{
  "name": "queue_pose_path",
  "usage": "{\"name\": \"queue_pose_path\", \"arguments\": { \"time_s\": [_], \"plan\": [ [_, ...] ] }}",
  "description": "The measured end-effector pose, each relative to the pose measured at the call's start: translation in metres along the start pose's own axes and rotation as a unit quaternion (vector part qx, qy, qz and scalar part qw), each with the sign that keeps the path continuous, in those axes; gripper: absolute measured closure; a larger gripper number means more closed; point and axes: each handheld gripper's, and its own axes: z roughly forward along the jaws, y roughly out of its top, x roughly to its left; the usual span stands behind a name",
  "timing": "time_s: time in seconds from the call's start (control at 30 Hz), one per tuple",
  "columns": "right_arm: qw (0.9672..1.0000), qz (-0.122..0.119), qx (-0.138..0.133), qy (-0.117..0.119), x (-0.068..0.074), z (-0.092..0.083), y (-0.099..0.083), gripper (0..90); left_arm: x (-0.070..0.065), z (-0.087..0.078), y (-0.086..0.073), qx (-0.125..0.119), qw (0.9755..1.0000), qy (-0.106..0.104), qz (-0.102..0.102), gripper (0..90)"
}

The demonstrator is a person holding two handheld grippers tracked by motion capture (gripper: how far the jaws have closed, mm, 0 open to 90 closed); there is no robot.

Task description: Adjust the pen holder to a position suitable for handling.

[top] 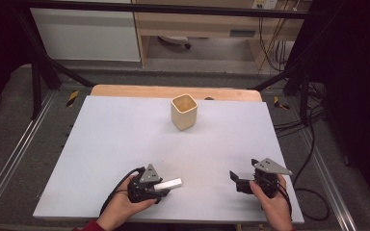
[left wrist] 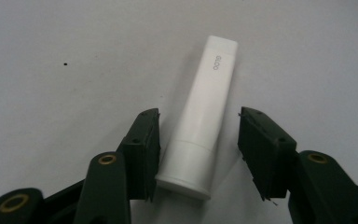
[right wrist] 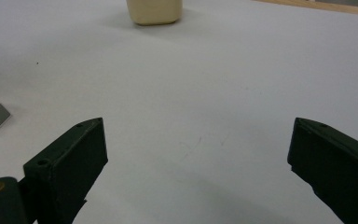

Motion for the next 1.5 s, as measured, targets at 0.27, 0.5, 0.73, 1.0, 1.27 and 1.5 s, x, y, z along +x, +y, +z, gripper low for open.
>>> {"name": "queue_pose_path", "arguments": {
  "time_s": [0.27,0.5,0.73,1.0,1.27,1.5],
  "plan": [
    [1.0,0.001,0.001,0.002,0.0,0.0,0.0,5.2,0.001,0.0,0.0,0.0,1.0,0.006,0.003,56.8],
    [1.0,-0.001,0.002,0.002,0.0,0.001,0.0,5.2,0.002,0.001,0.001,0.003,0.9999,0.009,0.011,58.9],
    [1.0,-0.001,0.004,0.002,0.001,0.001,0.0,5.2,-0.003,0.001,0.004,0.015,0.999,0.017,0.038,66.0],
    [0.9999,-0.003,0.003,0.009,0.003,0.002,0.001,5.0,-0.005,0.001,0.006,0.011,0.9983,0.026,0.05,67.0],
    [0.9998,-0.005,-0.021,0.0,0.01,0.006,0.012,4.2,0.002,-0.006,0.007,-0.033,0.9974,0.05,0.039,67.1],
    [0.9977,-0.022,-0.062,-0.017,0.019,0.015,0.047,3.3,0.02,-0.01,0.011,-0.092,0.9934,0.068,0.001,67.1]
  ]
}}
